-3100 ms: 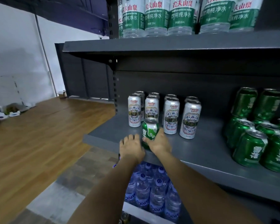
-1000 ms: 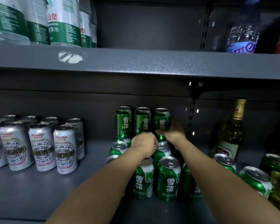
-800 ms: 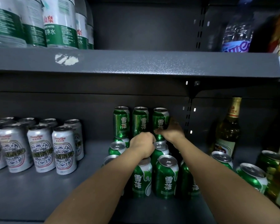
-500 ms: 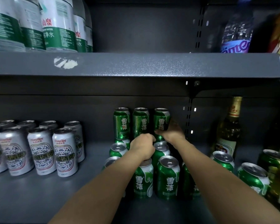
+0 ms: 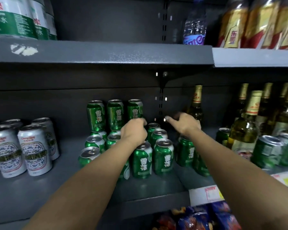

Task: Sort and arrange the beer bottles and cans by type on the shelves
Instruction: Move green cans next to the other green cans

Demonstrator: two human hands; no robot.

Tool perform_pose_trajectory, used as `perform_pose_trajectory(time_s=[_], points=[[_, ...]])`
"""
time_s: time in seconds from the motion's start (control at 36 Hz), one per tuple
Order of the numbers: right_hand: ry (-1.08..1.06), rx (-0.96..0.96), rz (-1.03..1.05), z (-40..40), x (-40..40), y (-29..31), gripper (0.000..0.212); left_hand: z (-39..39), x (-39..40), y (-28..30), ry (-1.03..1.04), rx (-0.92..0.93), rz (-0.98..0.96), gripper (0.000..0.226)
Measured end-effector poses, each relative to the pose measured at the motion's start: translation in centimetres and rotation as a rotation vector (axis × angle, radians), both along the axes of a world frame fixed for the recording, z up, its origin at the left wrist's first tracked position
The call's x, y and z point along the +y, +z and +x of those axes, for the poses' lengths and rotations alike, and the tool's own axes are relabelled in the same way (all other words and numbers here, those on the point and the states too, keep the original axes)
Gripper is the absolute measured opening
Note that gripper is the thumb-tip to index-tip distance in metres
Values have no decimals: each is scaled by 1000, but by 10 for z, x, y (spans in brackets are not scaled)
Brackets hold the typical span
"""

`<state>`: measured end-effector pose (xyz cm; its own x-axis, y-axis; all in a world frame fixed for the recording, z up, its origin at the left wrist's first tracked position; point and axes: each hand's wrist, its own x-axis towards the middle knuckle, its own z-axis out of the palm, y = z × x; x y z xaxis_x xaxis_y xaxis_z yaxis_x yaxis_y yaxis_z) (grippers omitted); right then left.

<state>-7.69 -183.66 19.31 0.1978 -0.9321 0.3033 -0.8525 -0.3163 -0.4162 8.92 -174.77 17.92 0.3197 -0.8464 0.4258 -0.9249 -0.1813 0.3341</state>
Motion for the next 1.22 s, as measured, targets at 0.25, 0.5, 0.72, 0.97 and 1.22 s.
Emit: perform_pose_trajectory(time_s=[0.25,0.5,0.72,0.97,1.22], points=[[93,525,223,-52,5,-12,80,-42,4,-5,-21,21,29,39],[58,30,34,-45,1,-2,55,-43,1,-5,-101,73,12,32],[226,-644,-19,-8,8,48,51,-50,-23,-1,-216,562,-63,91],[417,-660,195,26,4,22,42,-20,-33,1,-180,628,-203,56],[214,-476,104,67,-32,2,66,8,-26,6,18,38,120,29]])
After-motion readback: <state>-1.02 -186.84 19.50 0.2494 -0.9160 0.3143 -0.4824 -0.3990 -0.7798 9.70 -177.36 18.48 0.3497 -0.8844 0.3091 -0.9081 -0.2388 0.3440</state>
